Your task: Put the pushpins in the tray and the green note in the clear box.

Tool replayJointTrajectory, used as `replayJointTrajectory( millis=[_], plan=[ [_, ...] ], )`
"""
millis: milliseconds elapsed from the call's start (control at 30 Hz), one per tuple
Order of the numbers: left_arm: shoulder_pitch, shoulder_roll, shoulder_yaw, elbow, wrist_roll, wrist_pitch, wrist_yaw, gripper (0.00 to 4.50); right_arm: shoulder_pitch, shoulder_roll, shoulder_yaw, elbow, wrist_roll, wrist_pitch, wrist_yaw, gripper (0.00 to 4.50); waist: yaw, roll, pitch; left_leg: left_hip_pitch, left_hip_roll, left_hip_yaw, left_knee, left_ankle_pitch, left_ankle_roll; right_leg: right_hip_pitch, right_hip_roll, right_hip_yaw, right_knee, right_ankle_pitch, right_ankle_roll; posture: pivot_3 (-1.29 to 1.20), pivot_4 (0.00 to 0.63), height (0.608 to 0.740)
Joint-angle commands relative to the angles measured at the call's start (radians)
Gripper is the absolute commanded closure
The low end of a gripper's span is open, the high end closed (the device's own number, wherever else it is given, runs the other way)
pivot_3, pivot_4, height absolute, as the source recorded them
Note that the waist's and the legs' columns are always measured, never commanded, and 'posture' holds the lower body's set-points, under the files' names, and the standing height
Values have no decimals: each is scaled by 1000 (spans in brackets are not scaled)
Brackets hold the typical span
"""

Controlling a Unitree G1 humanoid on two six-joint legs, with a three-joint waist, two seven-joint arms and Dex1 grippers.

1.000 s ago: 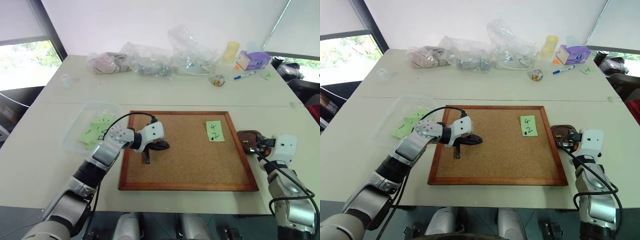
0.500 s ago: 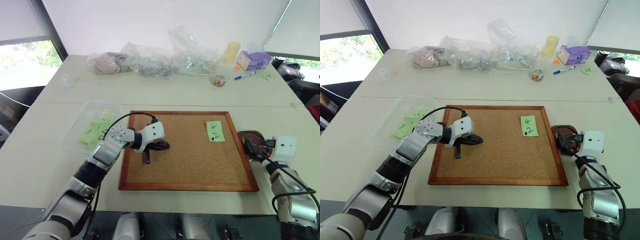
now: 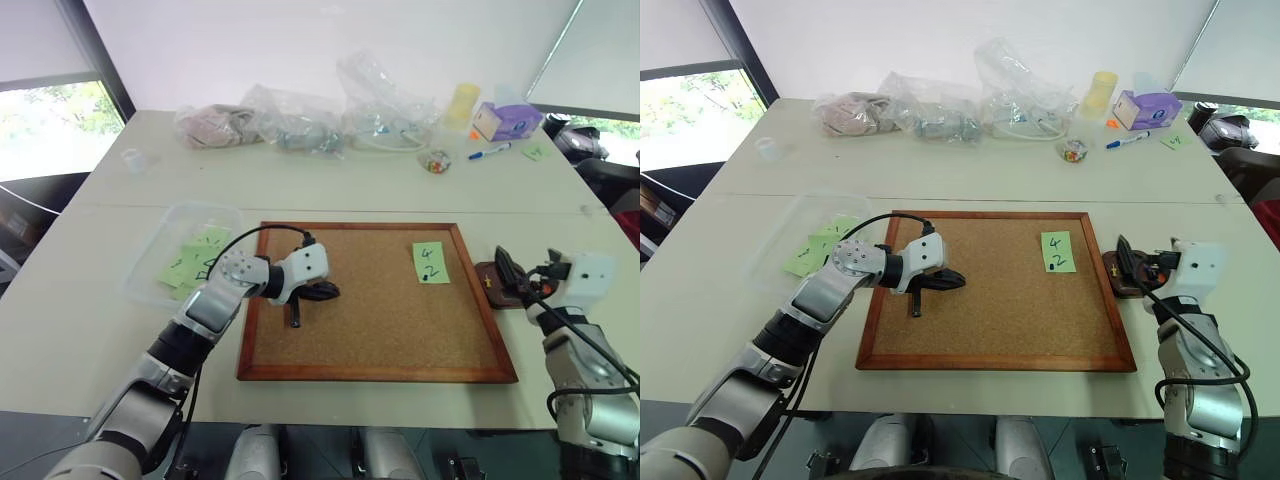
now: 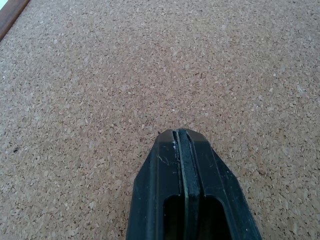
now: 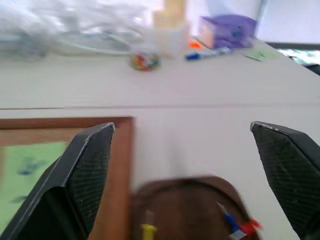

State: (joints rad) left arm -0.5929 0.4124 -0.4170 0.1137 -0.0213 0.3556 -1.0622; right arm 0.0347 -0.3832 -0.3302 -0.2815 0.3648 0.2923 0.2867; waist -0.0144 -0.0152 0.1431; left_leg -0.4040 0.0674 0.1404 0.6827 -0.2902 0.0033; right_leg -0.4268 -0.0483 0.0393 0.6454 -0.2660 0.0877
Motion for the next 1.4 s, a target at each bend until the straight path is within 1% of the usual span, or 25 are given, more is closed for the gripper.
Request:
replayJointTrajectory(
  millis=[33,200,500,600,633,667,733,767,833,867,1133,1400],
  plan=[
    [17,2,-39,24,28,7,-6,4500,6,10,89,-53,-7,29,34,12,0,0,0,0,0,0,0,0,0,0,0,0,0,0,0,0,150,737],
    [18,2,-40,22,30,7,-5,4500,-2,44,165,-25,-32,30,29,12,1,0,0,0,0,0,0,0,0,0,0,0,0,0,0,0,150,737],
    [19,0,-39,21,31,10,0,4500,-2,62,212,27,-60,29,37,12,1,0,0,-1,0,-1,0,0,0,0,0,-1,0,0,0,0,150,737],
    [20,-1,-39,21,32,9,0,4500,-2,59,217,44,-65,42,38,751,1,0,0,-1,0,-1,0,0,0,0,0,-1,0,0,0,0,150,737],
    [20,-1,-39,21,32,9,1,4500,-1,58,219,50,-66,49,39,1368,1,0,0,-1,0,-1,0,0,0,0,0,-1,0,0,0,0,150,737],
    [20,-2,-39,21,32,9,1,4500,-1,58,220,57,-70,50,41,1691,1,0,0,-1,0,-1,0,0,0,0,0,-1,0,0,0,0,150,737],
    [20,-1,-39,21,32,8,2,4500,-1,60,220,62,-70,52,44,2726,1,0,0,-1,0,-1,0,0,0,0,0,-1,0,0,0,0,150,737],
    [21,-1,-39,21,33,8,2,4500,-1,61,219,63,-70,52,45,3341,1,-1,0,-1,0,-1,0,0,0,0,0,-1,0,0,0,0,150,737],
    [21,-1,-38,20,33,9,2,4500,0,64,216,61,-66,53,46,4220,1,-1,0,0,0,-1,0,0,0,0,0,-1,0,0,0,0,150,737],
    [22,0,-38,20,33,9,2,4500,2,65,214,60,-64,53,47,4375,1,-1,0,0,0,-1,0,0,0,0,0,-1,0,0,0,0,150,737],
    [20,2,-38,23,34,7,0,4500,12,65,203,51,-70,46,47,4375,1,-1,-1,0,0,-1,0,0,0,0,0,-1,0,0,0,0,150,737],
    [17,6,-38,33,36,-2,-7,4500,4,63,142,-19,-80,-53,9,4375,3,-1,0,-1,0,-1,0,0,0,0,0,-1,0,0,0,0,150,737]
  ],
)
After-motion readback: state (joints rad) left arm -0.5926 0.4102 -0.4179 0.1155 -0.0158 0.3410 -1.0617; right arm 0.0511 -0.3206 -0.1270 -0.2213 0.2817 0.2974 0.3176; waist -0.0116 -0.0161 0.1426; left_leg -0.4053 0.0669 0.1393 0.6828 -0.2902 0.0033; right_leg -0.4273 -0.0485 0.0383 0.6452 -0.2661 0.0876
